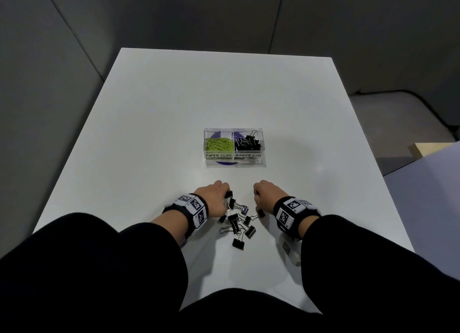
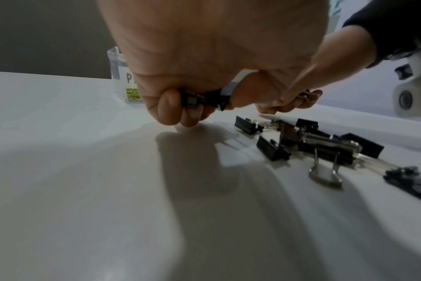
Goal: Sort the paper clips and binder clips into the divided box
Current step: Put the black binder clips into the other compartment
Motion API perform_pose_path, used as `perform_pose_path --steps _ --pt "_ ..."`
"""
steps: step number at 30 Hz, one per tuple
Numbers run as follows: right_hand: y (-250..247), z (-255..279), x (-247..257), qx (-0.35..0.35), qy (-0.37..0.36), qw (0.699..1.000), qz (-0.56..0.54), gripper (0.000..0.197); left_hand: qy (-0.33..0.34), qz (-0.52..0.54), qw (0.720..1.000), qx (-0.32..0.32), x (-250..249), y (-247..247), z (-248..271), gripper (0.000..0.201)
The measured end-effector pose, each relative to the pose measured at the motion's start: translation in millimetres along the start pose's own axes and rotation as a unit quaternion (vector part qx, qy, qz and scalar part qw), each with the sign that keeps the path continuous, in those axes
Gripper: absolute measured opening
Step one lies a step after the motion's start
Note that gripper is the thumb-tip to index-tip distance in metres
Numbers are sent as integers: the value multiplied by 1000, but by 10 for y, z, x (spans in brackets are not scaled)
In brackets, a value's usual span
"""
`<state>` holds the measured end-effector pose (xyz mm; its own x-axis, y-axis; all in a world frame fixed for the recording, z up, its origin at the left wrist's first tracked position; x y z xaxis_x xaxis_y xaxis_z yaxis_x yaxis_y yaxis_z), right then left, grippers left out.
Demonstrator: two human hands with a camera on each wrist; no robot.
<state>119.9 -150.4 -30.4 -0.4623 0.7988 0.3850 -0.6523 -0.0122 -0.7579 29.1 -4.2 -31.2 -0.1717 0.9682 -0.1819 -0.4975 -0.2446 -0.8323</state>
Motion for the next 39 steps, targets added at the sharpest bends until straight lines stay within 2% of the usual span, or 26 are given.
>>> perform_pose_path --steps 7,10,13,16,23,26,30,34,35,39 --pt "-116 177 -60 1 10 996 -84 16 -24 36 999 5 72 -50 70 56" --pt "-93 254 -129 17 8 993 -116 13 -52 45 997 -19 140 -56 83 46" --pt "-75 313 -173 16 -3 996 -87 9 -36 54 998 -13 184 -26 82 32" --pt "21 339 -159 33 -9 998 -50 26 -5 54 999 4 197 -1 100 23" --pt "163 360 -163 19 15 999 -37 34 4 43 999 11 154 4 178 17" --pt "162 359 -168 20 32 998 -41 33 3 53 998 21 90 37 217 24" --pt "156 358 -175 17 40 998 -49 25 7 64 997 34 -6 137 245 46" --pt "167 349 -169 28 36 998 -38 36 15 44 999 22 -62 216 264 41" --pt "171 348 -167 32 31 998 -35 36 18 38 999 15 -70 222 270 37" --pt "161 375 -160 30 11 999 -12 13 27 16 999 9 -88 210 288 31"
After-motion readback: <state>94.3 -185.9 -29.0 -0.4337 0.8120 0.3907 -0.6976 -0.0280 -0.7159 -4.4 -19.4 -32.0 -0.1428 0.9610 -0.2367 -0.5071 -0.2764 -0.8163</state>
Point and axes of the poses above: each hand's wrist, its own z-axis away from the middle knuckle, its own y-axis out of the palm, x = y × z, the point moved 1 cm from there along -z, towards the middle knuckle, and after that the axes turned 7 degrees about -z, right-handed, at the moved point
